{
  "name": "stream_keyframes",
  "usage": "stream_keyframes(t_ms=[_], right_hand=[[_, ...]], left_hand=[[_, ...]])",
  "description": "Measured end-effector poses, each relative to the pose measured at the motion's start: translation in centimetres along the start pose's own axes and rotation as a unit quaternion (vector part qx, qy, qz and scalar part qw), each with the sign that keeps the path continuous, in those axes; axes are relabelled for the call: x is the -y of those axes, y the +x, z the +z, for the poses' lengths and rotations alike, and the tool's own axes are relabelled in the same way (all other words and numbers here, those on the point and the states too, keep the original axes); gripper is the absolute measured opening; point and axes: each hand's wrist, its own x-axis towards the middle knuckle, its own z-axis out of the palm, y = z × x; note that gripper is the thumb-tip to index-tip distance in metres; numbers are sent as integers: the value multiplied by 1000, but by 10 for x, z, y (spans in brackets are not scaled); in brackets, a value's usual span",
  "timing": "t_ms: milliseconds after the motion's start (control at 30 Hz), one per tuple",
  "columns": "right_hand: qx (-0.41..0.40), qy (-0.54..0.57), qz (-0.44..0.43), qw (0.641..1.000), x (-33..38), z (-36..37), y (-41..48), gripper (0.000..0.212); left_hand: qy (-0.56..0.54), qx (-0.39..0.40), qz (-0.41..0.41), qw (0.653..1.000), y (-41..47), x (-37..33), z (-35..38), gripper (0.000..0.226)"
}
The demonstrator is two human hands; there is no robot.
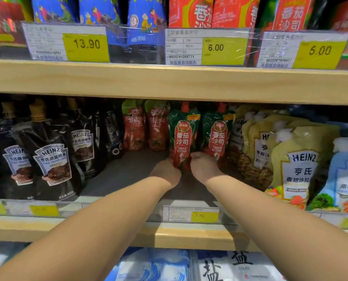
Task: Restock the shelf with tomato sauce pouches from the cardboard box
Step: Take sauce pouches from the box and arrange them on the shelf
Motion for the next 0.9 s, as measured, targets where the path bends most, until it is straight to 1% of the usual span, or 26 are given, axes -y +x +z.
stream_keyframes(t_ms=[167, 267, 333, 400, 500, 567, 633, 733, 800, 900], right_hand=[[-28, 69, -19, 997, -9, 5, 7, 35], [-46, 84, -21, 995, -9, 3, 7, 34], [-78, 109, -20, 991, -7, 0, 6, 31], [-109, 134, -36, 984, -2, -4, 4, 26], [-124, 124, -70, 982, 15, -3, -2, 26], [-119, 120, -79, 983, 31, 4, -12, 27], [-104, 130, -86, 982, 50, 14, -26, 23], [-62, 184, -120, 974, 80, 37, -61, 12], [-46, 206, -163, 964, 96, 55, -89, 19], [13, 246, -208, 947, 122, 91, -131, 24]], left_hand=[[-13, 14, 27, 999, 19, 3, 1, 40], [-11, 10, 34, 999, 24, 2, 1, 37], [-8, -5, 36, 999, 26, 3, -2, 35], [-4, -35, 32, 999, 25, 7, -10, 34], [-54, -124, 1, 991, 11, 19, -29, 40], [-74, -169, -1, 983, -8, 32, -48, 38], [-92, -182, 18, 979, -34, 49, -68, 37], [-63, -246, 37, 967, -88, 82, -100, 35], [-38, -290, 39, 955, -123, 105, -112, 31], [-31, -351, 1, 936, -176, 155, -120, 25]])
